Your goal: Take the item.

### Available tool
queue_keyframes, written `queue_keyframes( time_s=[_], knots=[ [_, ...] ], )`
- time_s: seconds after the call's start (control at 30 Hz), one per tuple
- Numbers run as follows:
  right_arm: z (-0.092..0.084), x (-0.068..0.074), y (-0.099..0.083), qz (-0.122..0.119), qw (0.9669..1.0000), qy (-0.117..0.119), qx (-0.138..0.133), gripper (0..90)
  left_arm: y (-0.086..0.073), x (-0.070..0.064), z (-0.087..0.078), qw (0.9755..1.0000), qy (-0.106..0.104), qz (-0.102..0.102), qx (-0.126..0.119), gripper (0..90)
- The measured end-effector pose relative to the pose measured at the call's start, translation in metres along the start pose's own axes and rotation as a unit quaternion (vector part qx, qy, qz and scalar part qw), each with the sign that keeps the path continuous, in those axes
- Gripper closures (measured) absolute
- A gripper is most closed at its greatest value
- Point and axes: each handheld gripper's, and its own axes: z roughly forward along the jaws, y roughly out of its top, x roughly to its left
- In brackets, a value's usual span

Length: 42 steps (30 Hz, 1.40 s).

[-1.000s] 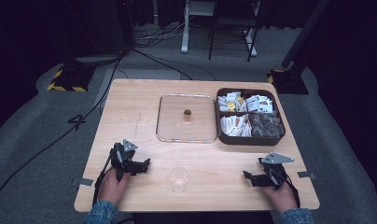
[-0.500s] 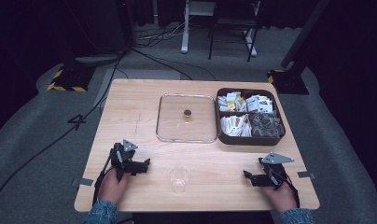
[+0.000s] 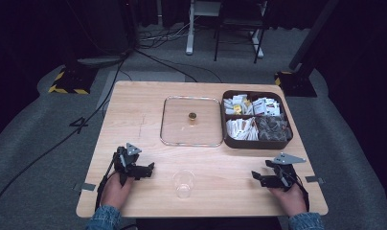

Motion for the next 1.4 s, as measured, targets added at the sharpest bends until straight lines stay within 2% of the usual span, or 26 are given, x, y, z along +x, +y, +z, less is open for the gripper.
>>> queue_keyframes(
  time_s=[0.07, 0.27, 0.43, 0.57, 0.87, 1.2, 1.33, 1.4],
  knots=[
    [-0.009, -0.003, 0.007, 0.011, 0.9999, 0.005, -0.009, 22.0, 0.0, 0.0, 0.0, 1.0, 0.0, 0.0, 0.0, 0.0],
    [-0.024, -0.01, 0.02, 0.016, 0.9997, 0.015, -0.015, 24.4, 0.0, 0.0, 0.0, 1.0, 0.0, 0.0, 0.0, 0.0],
    [-0.038, -0.019, 0.033, 0.021, 0.9993, 0.011, -0.03, 26.4, 0.0, 0.0, 0.0, 1.0, 0.0, 0.0, 0.0, 0.0],
    [-0.043, -0.022, 0.038, 0.025, 0.9991, 0.008, -0.033, 27.0, 0.0, 0.0, 0.0, 1.0, 0.0, 0.0, 0.0, 0.0],
    [-0.045, -0.031, 0.057, 0.027, 0.9992, -0.006, -0.031, 30.1, 0.0, 0.0, 0.0, 1.0, 0.0, 0.0, 0.0, 0.0],
    [-0.045, -0.053, 0.084, 0.047, 0.9979, -0.023, -0.037, 31.1, 0.0, 0.0, 0.0, 1.0, 0.0, 0.0, 0.0, 0.0],
    [-0.045, -0.058, 0.091, 0.047, 0.9978, -0.022, -0.041, 31.1, 0.0, 0.0, 0.0, 1.0, 0.0, 0.0, 0.0, 0.0],
    [-0.046, -0.059, 0.096, 0.038, 0.9981, -0.025, -0.041, 31.1, 0.0, 0.0, 0.0, 1.0, 0.0, 0.0, 0.0, 0.0]
  ],
)
